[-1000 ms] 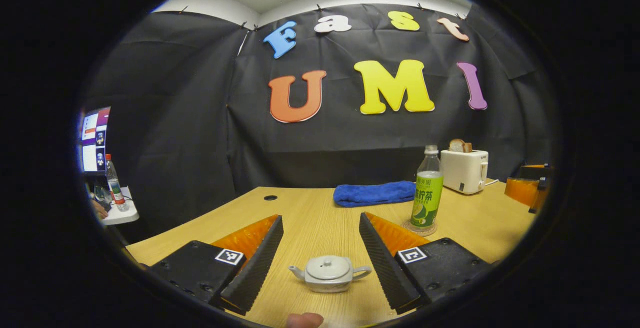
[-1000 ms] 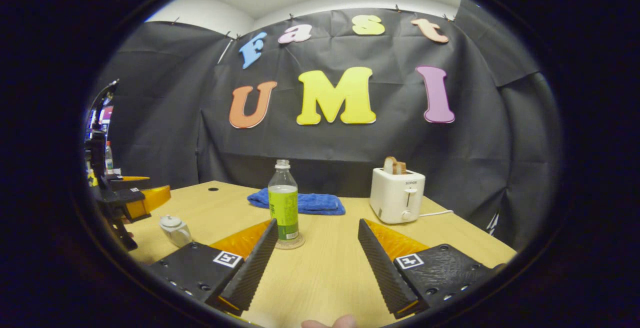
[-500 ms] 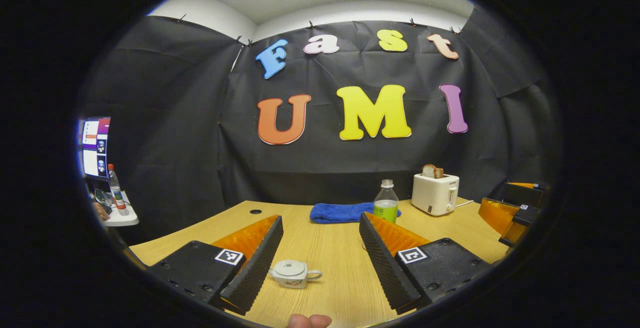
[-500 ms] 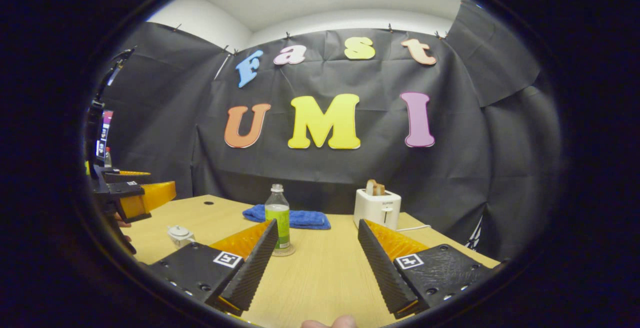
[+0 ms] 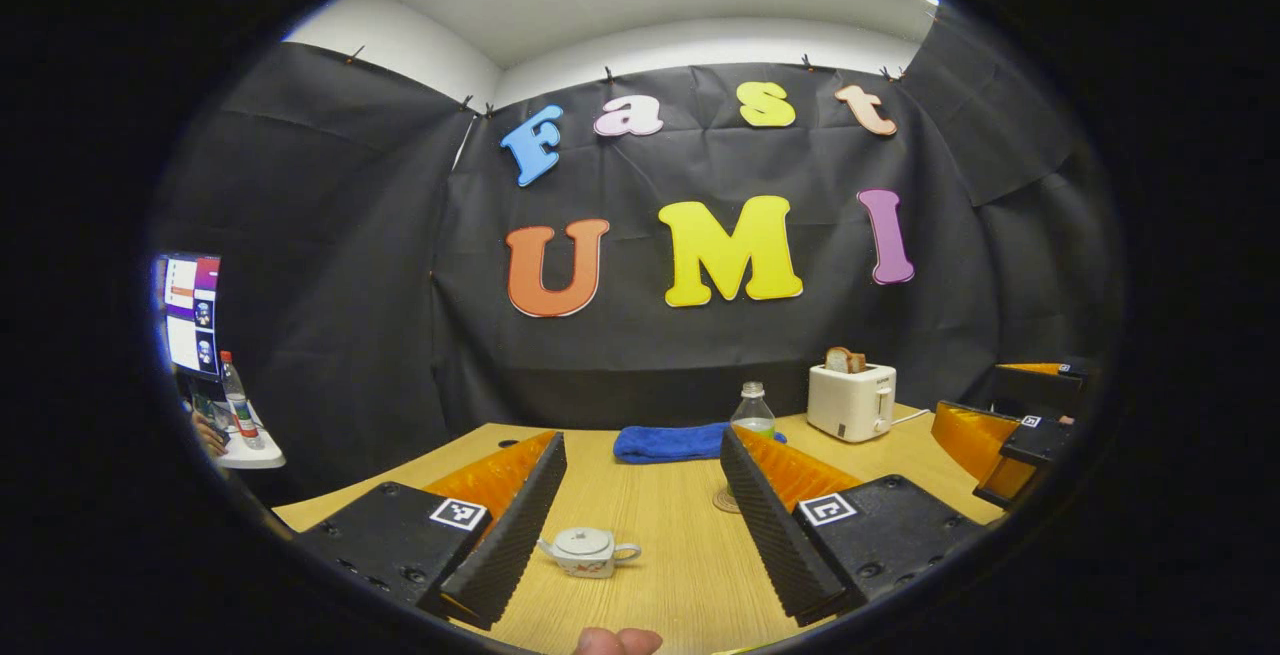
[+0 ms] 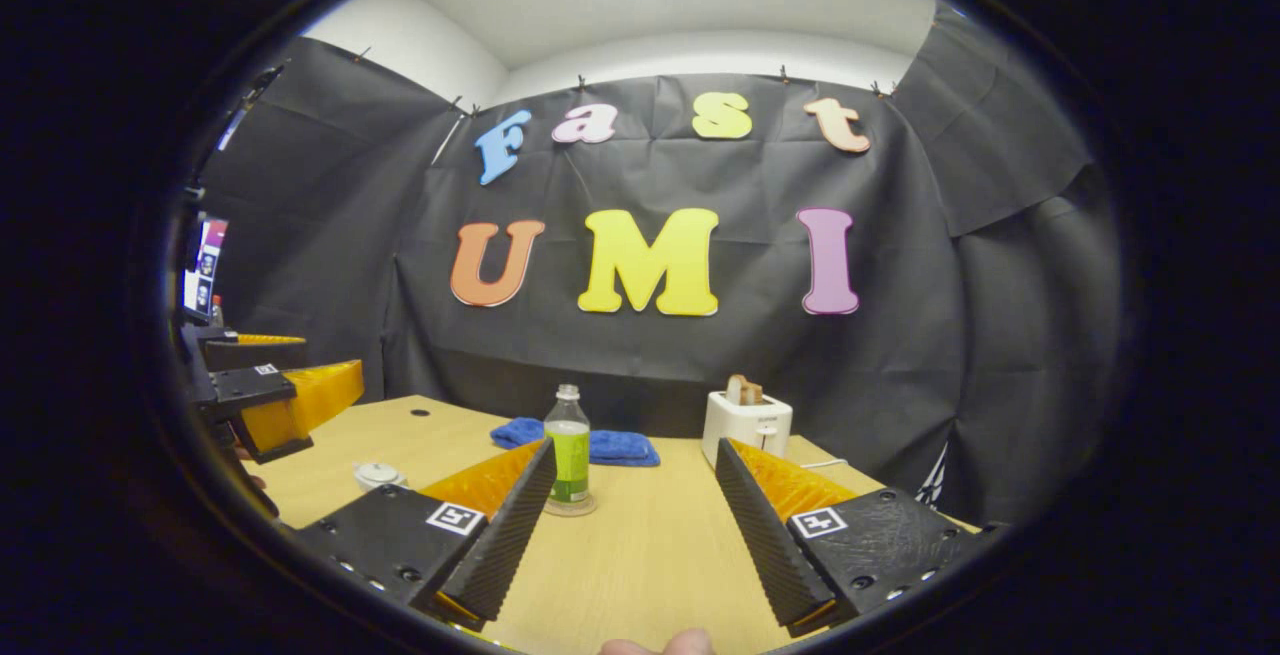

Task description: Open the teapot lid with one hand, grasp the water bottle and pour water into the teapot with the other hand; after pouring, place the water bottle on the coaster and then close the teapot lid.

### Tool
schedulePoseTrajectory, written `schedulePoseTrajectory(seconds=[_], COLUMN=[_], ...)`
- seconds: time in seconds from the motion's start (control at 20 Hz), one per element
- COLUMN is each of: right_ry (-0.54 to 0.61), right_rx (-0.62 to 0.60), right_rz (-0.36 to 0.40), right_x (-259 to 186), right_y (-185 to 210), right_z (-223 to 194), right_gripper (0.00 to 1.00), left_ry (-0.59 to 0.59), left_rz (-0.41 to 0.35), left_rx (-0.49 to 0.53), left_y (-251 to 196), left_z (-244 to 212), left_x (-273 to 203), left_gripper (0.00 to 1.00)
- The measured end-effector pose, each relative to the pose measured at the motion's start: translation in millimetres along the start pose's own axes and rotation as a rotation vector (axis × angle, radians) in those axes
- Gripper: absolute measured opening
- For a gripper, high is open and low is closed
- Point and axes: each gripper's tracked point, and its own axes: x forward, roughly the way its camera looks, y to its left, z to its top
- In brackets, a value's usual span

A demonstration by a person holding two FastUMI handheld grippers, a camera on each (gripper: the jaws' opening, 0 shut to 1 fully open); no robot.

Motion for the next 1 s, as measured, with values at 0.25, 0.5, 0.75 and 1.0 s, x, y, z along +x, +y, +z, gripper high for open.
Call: schedulePoseTrajectory(seconds=[0.25,0.5,0.75,1.0], right_ry=[-0.012,0.006,0.008,0.007], right_rx=[-0.026,-0.011,0.005,0.013], right_rz=[0.012,-0.003,-0.027,-0.03], right_x=[3,7,9,10], right_y=[20,22,13,14], right_z=[4,0,3,4], right_gripper=[0.95,0.95,0.95,0.95], left_ry=[0.007,0.004,0.027,0.041], left_rz=[0.011,0.018,0.011,0.019], left_rx=[-0.016,0.003,0.016,0.012], left_y=[10,13,11,14], left_z=[-3,-2,-11,-15], left_x=[1,1,5,6], left_gripper=[0.99,0.99,0.99,0.99])
